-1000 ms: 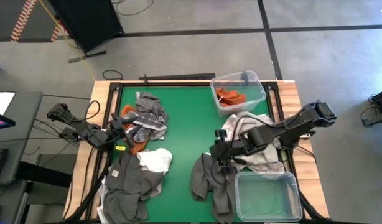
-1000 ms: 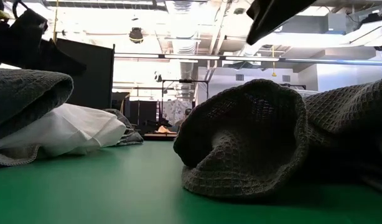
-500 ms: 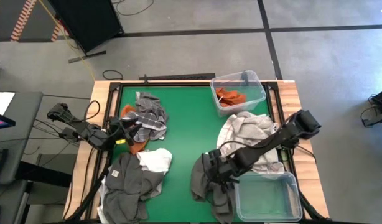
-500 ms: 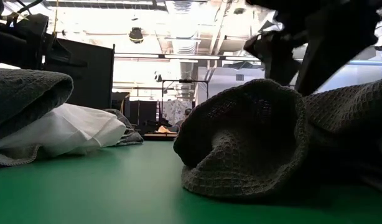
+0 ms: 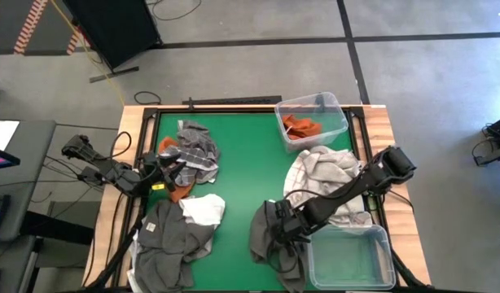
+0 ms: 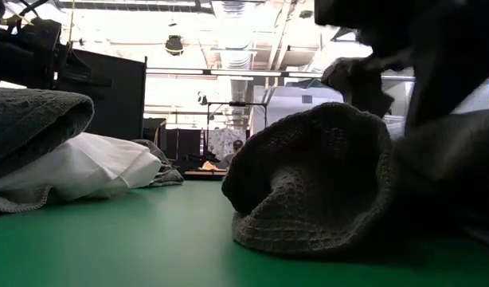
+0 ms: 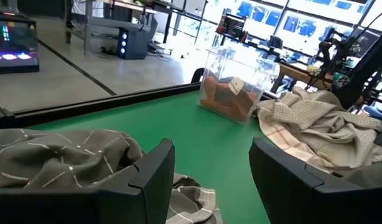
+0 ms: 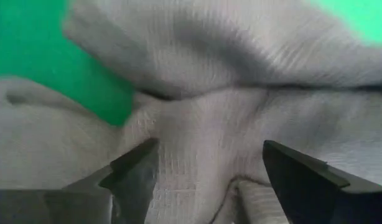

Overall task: Sort towels by color in basket
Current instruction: Put the dark gray towel into the top transparent bin

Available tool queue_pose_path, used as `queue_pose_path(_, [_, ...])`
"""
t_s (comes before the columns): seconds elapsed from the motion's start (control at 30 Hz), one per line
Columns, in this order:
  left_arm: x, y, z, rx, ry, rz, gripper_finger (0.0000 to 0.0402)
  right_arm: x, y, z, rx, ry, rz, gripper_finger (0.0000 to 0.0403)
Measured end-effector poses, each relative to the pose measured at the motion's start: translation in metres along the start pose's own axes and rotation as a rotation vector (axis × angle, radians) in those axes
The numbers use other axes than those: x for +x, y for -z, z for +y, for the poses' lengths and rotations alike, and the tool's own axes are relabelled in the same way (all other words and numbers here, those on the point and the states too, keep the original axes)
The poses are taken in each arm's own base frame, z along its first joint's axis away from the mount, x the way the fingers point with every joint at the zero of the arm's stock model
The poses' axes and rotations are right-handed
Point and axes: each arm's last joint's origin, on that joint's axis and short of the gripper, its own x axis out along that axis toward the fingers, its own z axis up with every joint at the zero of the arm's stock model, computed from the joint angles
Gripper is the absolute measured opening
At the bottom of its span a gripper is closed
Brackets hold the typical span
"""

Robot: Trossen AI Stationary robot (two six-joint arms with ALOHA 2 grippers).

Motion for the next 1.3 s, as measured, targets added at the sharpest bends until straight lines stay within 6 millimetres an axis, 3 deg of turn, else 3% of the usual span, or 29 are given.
queue_pose_path(0.2, [0.000, 0.000, 0.000, 0.002, -0.001, 0.000, 0.0198, 0.035, 0.009, -0.002, 0.014, 0.020, 0.111, 0.0340])
queue_pose_path(0.37, [0.000, 0.000, 0.000, 0.003, -0.001, 0.000, 0.0198, 0.051, 0.014, -0.007, 0.007, 0.032, 0.181, 0.0333])
queue_pose_path(0.6, [0.000, 0.000, 0.000, 0.002, -0.001, 0.000, 0.0198, 0.049, 0.009, -0.018, 0.020, 0.073, 0.142, 0.0237])
queue_pose_path(0.83, [0.000, 0.000, 0.000, 0.001, -0.001, 0.000, 0.0198, 0.050, 0.002, -0.031, -0.082, 0.095, 0.094, 0.0041])
queue_pose_path(1.07, [0.000, 0.000, -0.001, 0.003, 0.015, 0.006, 0.0198, 0.045, -0.014, -0.048, -0.162, 0.175, 0.063, 0.0034])
queue_pose_path(1.3, [0.000, -0.001, -0.002, 0.030, 0.057, 0.016, 0.0198, 0.011, -0.038, -0.072, -0.250, 0.422, 0.104, 0.0034])
